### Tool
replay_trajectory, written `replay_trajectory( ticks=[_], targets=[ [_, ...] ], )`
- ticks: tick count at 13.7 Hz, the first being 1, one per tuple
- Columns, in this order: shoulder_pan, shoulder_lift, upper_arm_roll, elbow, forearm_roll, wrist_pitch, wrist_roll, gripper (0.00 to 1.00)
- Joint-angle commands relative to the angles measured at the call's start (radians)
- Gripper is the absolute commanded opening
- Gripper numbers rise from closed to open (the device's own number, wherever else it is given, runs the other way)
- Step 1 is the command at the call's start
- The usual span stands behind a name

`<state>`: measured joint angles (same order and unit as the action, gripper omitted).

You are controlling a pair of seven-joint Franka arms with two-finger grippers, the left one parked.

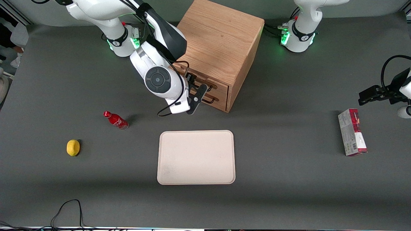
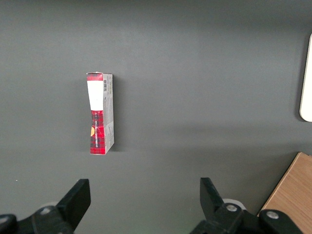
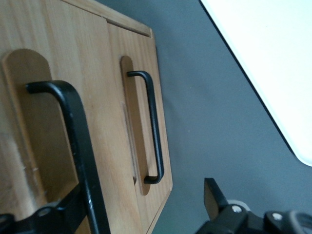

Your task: Open upper drawer

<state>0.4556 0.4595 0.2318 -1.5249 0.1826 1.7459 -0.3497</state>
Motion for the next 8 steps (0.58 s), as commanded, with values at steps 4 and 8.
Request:
replay_trajectory(
  ticks=[4, 8],
  targets=[
    [0.003, -0.004, -0.014, -0.035, -0.018, 0.055, -0.029, 1.00],
    [-0.005, -0.007, -0.015, -0.031, -0.018, 0.052, -0.040, 1.00]
  ],
)
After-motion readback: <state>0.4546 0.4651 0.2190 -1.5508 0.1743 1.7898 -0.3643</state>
